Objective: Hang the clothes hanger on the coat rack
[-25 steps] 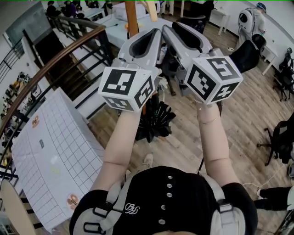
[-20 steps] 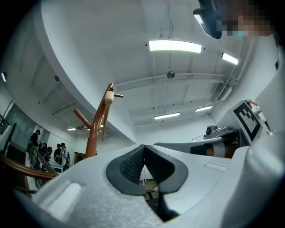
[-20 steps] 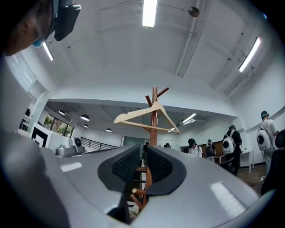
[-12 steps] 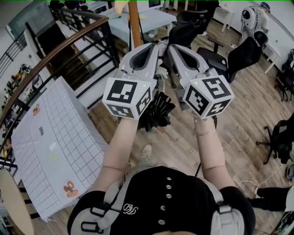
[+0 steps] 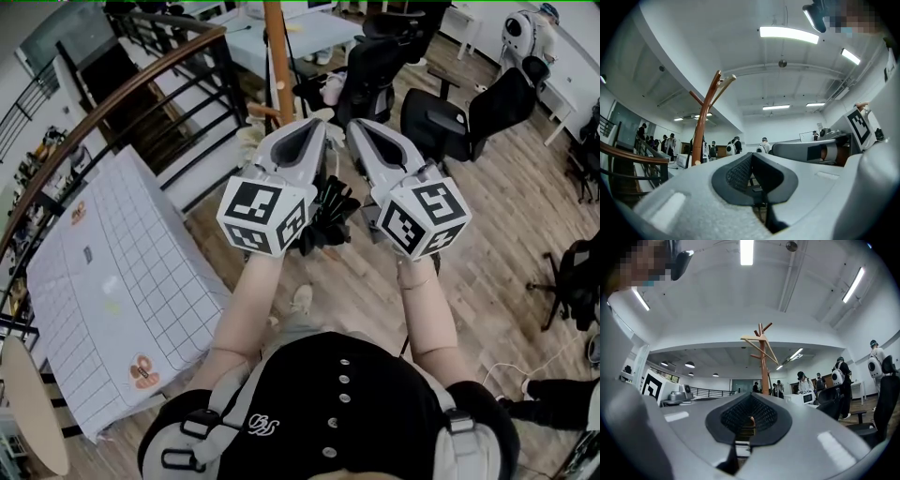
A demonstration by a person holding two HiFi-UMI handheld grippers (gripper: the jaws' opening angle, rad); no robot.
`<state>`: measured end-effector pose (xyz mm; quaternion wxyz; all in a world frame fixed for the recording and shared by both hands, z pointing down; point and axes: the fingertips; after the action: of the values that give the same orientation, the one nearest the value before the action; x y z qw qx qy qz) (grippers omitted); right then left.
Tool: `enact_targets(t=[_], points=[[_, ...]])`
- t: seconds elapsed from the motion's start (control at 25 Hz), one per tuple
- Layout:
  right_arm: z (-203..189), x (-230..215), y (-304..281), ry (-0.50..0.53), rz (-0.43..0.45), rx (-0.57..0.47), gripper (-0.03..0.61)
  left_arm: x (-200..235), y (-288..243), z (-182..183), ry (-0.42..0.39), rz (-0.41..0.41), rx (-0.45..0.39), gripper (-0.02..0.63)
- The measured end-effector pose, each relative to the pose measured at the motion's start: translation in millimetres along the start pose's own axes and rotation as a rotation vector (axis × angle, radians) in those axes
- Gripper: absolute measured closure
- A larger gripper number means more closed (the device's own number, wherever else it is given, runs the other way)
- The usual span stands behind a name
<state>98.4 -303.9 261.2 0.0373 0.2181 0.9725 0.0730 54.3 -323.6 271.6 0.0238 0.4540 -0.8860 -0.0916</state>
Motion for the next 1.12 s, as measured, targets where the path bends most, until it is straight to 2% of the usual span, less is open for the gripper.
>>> enact_targets(t=[0.24,0.48,0.68,1.12], points=[[-30.8,23.8,16.9,0.068,0.078,0.082,0.578,-17.5,15.8,-31.2,0.038,-0.008,0.048,0.615],[-39.8,26.7,22.0,-0.005,0.069,0.077,0.578,-12.0,32.0,-52.1,0.102,0.04,0.067,0.615],[-46.6,27.3,26.8,-0.009,0.069,0.091,0.578,-13.4,39.3,-58.8,0.127,0.068,0.067,0.615],[-57.4,29.6,28.1,-0.044,0.09,0.106,0.579,-25.2,41.8,-66.5,0.134,0.043,0.092,0.615]])
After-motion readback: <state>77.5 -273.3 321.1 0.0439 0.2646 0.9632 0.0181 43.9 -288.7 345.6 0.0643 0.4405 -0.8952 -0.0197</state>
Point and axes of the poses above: the fingertips, and each gripper's own axes: y backward along the fingers, x to its left, z out of its top, and after that the axes turned 9 degrees about -z, right-handed
